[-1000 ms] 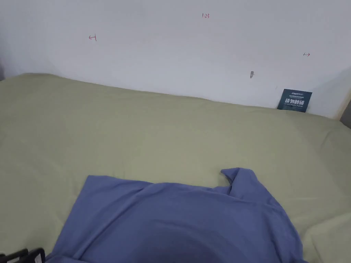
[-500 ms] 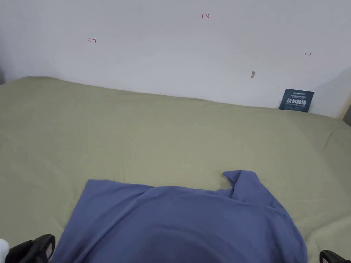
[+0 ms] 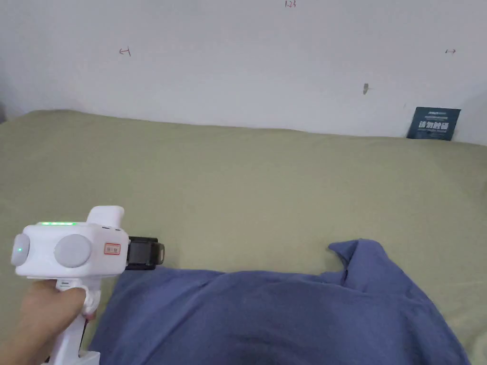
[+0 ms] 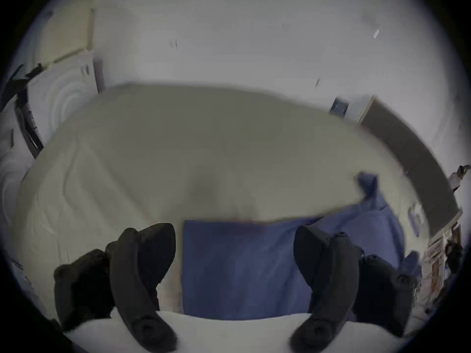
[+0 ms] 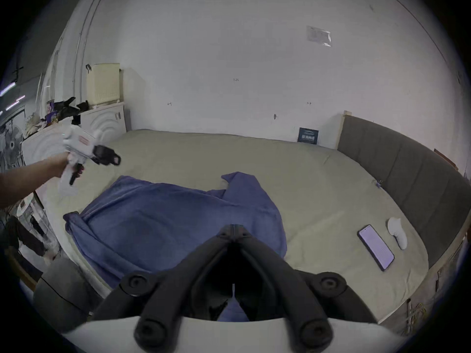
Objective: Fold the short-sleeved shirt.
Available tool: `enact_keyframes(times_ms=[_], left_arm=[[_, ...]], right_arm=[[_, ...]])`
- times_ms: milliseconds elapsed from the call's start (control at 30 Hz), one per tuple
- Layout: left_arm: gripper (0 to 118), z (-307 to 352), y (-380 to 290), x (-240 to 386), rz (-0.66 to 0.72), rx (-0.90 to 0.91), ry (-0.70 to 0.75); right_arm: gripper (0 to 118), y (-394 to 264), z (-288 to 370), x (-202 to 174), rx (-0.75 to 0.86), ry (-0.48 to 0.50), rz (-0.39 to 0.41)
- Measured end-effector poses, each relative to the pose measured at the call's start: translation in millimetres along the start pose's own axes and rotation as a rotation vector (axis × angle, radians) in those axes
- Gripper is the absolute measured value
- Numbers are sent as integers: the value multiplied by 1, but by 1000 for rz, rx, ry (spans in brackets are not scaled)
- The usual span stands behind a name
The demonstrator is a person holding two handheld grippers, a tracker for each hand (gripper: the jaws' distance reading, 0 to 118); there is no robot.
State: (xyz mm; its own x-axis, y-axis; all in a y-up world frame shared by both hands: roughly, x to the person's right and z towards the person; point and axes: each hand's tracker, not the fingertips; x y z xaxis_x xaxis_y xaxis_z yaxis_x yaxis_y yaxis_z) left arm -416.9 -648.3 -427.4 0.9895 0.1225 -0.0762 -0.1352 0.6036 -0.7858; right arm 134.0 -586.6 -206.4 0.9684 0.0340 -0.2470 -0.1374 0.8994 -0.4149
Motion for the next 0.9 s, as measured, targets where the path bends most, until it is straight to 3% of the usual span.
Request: enact_keyframes(times_ms=[67,167,300,333,367,400,433,467,500,533,567,600,700,767,800,833,867,900], left_arm=[[100,-37,3,1,-45,-162,17],[99,-69,-6,-5,38,-245,10],[94,-58,-10,4,50,-173,74],[81,-52,-10,9,32,-170,121],[51,-50,-9,7,-11,-157,154],[25,-46,-9,7,-31,-151,132],[7,-42,-9,7,-5,-143,41],[7,-40,-9,11,31,-151,1],[7,-43,-8,4,31,-138,74],[7,-43,-7,1,36,-138,57],[7,-39,-7,1,45,-121,56],[7,-37,-7,0,44,-125,51],[7,-39,-8,-4,61,-114,39],[7,-41,-7,-7,85,-117,28],[7,-41,-7,-7,87,-116,26],[7,-42,-6,-7,85,-119,25],[7,-44,-5,-7,74,-130,26],[7,-46,-8,-4,61,-141,28]], right_arm=[[0,0,-5,4,-10,6,-18],[0,-1,-12,7,-4,47,-57],[0,12,-28,12,16,99,-96],[0,23,-41,19,-1,126,-89],[3,35,-59,27,-36,144,-90],[25,47,-79,36,-66,164,-96],[79,58,-106,47,-98,190,-102],[111,70,-140,59,-180,204,-117],[116,77,-171,67,-260,196,-115],[112,80,-200,76,-316,230,-130],[109,87,-234,82,-397,168,-145],[109,90,-264,84,-486,128,-92],[100,82,-334,88,-622,28,-67],[78,76,-364,90,-682,15,-99],[62,68,-373,93,-677,25,-100],[38,65,-379,92,-686,42,-87],[22,61,-383,89,-702,68,-46],[18,58,-387,84,-704,40,21]])
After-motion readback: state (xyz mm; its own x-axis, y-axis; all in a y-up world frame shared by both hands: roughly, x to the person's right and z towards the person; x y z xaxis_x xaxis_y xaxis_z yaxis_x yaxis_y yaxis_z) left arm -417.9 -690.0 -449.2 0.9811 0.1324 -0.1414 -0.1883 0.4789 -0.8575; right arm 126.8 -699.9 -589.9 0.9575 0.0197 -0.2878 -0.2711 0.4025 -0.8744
